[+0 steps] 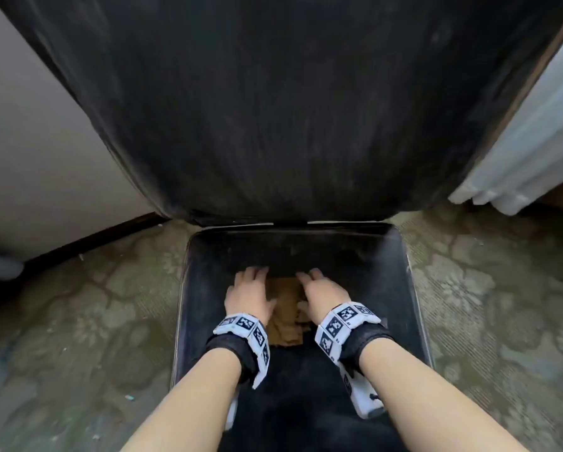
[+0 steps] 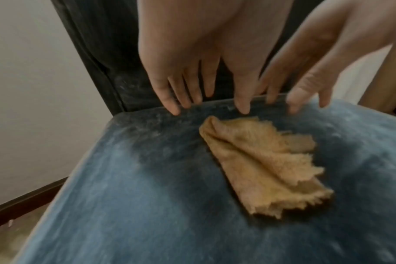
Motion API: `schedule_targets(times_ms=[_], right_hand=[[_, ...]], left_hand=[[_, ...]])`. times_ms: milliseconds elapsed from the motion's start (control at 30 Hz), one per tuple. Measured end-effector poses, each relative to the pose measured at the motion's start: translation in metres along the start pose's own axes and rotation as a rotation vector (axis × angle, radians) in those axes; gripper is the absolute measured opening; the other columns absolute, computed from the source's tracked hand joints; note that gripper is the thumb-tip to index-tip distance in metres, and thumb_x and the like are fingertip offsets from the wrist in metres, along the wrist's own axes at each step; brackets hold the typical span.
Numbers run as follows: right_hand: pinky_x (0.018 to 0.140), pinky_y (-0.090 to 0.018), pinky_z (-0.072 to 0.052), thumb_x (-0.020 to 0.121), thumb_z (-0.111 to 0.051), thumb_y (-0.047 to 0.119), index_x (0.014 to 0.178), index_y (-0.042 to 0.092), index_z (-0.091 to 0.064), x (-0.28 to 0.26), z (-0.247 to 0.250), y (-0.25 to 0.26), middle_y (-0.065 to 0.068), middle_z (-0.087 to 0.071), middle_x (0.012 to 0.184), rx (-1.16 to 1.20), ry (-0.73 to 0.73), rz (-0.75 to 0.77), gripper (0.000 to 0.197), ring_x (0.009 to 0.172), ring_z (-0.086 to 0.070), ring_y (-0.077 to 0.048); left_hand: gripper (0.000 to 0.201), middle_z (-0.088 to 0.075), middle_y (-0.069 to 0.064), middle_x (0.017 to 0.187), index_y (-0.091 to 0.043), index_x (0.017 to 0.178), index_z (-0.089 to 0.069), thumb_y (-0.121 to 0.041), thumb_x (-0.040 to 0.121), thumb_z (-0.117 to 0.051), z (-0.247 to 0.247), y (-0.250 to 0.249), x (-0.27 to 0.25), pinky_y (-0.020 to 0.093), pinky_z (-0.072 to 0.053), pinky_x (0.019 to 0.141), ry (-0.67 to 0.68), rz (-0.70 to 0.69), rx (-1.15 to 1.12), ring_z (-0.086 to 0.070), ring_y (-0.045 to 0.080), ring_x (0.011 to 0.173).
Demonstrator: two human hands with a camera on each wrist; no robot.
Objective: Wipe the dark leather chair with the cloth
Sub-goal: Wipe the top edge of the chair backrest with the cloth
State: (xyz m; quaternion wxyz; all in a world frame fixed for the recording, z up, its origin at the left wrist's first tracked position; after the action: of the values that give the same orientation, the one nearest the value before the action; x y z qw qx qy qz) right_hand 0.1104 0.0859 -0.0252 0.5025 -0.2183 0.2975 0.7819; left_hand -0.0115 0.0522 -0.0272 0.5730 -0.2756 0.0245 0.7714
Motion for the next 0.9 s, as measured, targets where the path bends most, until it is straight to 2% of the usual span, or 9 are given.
schedule_targets(times_ms=[100,200,333,433,533,633,800,833,900], right_hand=[[0.097,-0.041,-0.045,0.09,-0.058,0.021,0.147,0.019,-0.016,0.019,-0.013,0.003,-0.011,-0.021,0.149,0.002,-0.003,0.021,0.071,0.127,-0.039,-0.032],[0.098,-0.042,-0.044,0.088,-0.059,0.019,0.147,0.014,-0.016,0.033,-0.025,0.004,-0.013,-0.019,0.148,-0.035,0.039,0.024,0.073,0.13,-0.034,-0.032],[0.102,-0.04,-0.042,0.083,-0.062,0.013,0.135,0.007,-0.037,0.04,-0.025,0.003,-0.013,-0.029,0.144,-0.035,0.078,0.024,0.058,0.132,-0.031,-0.03],[0.098,-0.039,-0.045,0.08,-0.063,0.013,0.123,0.009,-0.049,0.035,-0.005,0.008,-0.011,-0.033,0.137,-0.016,0.077,0.063,0.046,0.128,-0.033,-0.028],[0.095,-0.035,-0.045,0.08,-0.063,0.017,0.118,0.013,-0.052,0.024,0.037,0.018,-0.01,-0.045,0.132,0.039,0.073,0.108,0.04,0.123,-0.044,-0.028],[0.078,-0.033,-0.05,0.078,-0.06,0.014,0.105,0.013,-0.054,0.004,0.092,0.031,-0.012,-0.063,0.108,0.117,0.024,0.131,0.028,0.1,-0.062,-0.031],[0.076,-0.033,-0.053,0.075,-0.058,0.018,0.095,0.017,-0.056,-0.047,0.194,0.061,-0.01,-0.067,0.095,0.196,-0.118,0.257,0.021,0.089,-0.064,-0.029],[0.076,-0.033,-0.053,0.074,-0.058,0.019,0.095,0.017,-0.056,-0.059,0.215,0.069,-0.009,-0.067,0.093,0.21,-0.173,0.298,0.021,0.088,-0.063,-0.028],[0.075,-0.033,-0.05,0.073,-0.058,0.022,0.093,0.016,-0.056,-0.084,0.257,0.085,-0.008,-0.067,0.089,0.226,-0.304,0.392,0.021,0.086,-0.062,-0.028]], left_hand=[[0.073,-0.028,0.002,0.146,-0.021,0.146,-0.018,-0.033,0.086,-0.057,-0.023,0.003,0.009,0.034,-0.036,0.098,0.062,0.002,0.064,-0.029,0.023,0.13],[0.07,-0.031,0.005,0.142,-0.019,0.144,-0.022,-0.035,0.086,-0.057,-0.039,0.004,0.015,0.033,-0.036,0.097,0.087,0.011,0.131,-0.031,0.024,0.128],[0.049,-0.037,0.005,0.134,-0.017,0.127,-0.044,-0.033,0.083,-0.058,-0.04,0.002,0.02,0.033,-0.035,0.094,0.089,0.0,0.172,-0.033,0.025,0.122],[0.041,-0.04,0.003,0.124,-0.017,0.112,-0.053,-0.031,0.076,-0.064,-0.024,-0.001,0.018,0.032,-0.04,0.092,0.101,-0.022,0.015,-0.039,0.022,0.115],[0.033,-0.049,-0.001,0.104,-0.02,0.096,-0.054,-0.023,0.069,-0.072,0.015,-0.007,0.011,0.029,-0.046,0.081,0.109,-0.008,-0.261,-0.053,0.02,0.098],[0.034,-0.061,-0.003,0.085,-0.028,0.085,-0.048,-0.023,0.065,-0.075,0.073,-0.019,0.002,0.023,-0.044,0.069,0.033,-0.029,-0.411,-0.058,0.017,0.08],[0.031,-0.064,-0.005,0.084,-0.03,0.088,-0.051,-0.023,0.068,-0.075,0.181,-0.035,-0.024,0.012,-0.04,0.066,-0.126,-0.119,-0.501,-0.058,0.012,0.08],[0.031,-0.064,-0.006,0.082,-0.03,0.086,-0.051,-0.02,0.069,-0.074,0.203,-0.038,-0.029,0.007,-0.038,0.064,-0.169,-0.136,-0.522,-0.058,0.01,0.078],[0.03,-0.062,-0.008,0.074,-0.031,0.08,-0.052,-0.013,0.068,-0.073,0.248,-0.044,-0.04,0.005,-0.038,0.062,-0.273,-0.165,-0.577,-0.055,0.0,0.069]])
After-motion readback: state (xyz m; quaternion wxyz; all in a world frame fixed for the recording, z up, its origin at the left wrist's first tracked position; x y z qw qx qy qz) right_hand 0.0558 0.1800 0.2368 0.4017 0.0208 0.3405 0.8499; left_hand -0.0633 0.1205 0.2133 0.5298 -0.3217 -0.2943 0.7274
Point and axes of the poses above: each hand's wrist, its own x-axis towards the middle knuckle, its own z-axis out of the back of the hand, y = z × x, the point moved 6 cm from there along x, towards the middle knuckle
